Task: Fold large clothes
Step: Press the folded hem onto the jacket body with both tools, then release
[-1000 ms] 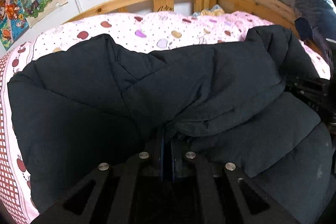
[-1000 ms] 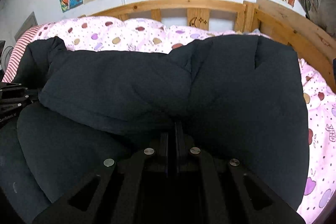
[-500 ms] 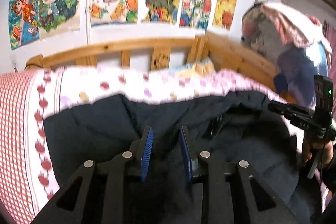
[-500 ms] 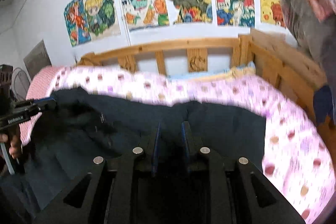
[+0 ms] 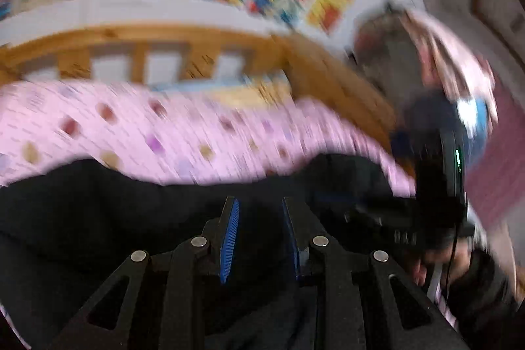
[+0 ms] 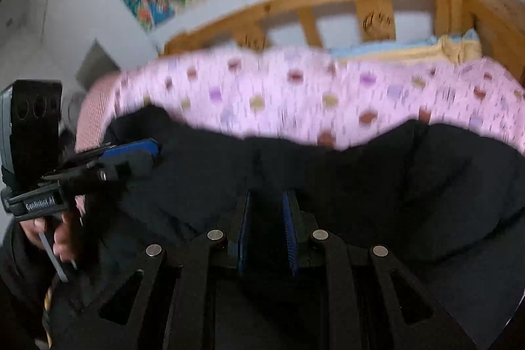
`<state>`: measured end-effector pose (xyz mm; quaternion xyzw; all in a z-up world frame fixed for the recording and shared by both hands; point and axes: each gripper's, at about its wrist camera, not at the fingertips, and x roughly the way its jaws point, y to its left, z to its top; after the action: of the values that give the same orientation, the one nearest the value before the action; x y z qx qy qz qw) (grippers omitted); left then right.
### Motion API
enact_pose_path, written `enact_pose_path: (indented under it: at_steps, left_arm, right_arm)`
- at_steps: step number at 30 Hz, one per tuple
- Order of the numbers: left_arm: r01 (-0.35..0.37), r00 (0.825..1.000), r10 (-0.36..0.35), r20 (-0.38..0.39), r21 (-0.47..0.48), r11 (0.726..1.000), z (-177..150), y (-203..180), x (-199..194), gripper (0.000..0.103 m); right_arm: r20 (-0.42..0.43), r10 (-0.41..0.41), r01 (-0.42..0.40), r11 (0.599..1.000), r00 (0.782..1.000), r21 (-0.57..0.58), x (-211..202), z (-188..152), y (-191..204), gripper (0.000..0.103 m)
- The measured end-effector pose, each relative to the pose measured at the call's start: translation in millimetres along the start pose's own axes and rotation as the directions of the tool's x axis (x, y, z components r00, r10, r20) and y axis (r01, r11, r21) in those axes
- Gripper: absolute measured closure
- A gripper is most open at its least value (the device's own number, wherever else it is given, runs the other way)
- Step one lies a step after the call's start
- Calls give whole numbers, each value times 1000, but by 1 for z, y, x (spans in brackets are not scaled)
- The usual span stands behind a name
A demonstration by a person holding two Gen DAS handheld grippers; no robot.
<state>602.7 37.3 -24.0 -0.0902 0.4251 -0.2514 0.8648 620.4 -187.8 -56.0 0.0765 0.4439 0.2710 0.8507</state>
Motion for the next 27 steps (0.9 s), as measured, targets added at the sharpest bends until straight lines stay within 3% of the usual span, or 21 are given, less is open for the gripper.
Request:
enact_pose_path:
  at_steps: [3,6,9,13,16,23,27]
  left_arm:
    - [0,993,13,-118,115,993,-23,-4,20,85]
    - [-1,979,30,-199,147,989,-36,-4,32,93]
    - [-37,960,91,-266,202,979,-47,-10,44,96]
    - [-137,929,223,-296,286,948,-62,-22,63,97]
    - [-177,921,259,-292,279,944,-67,-19,72,97]
    - [-171,958,220,-184,248,953,-60,-22,43,97]
    - [-215,963,244,-115,223,951,-51,-29,21,97]
  right_arm:
    - [-83,32,-33,999,996,-5,10,-8,-9,87]
    - [-148,37,-42,999,988,-27,22,-12,-11,88]
    - [-191,-33,10,993,981,-121,38,-26,1,88]
    - [-186,-107,73,980,977,-184,54,-42,11,89]
    - [-147,-123,97,981,981,-170,60,-50,11,90]
    - [22,-145,146,968,989,-205,18,-57,30,89]
    - [108,-199,218,953,974,-211,-15,-59,39,89]
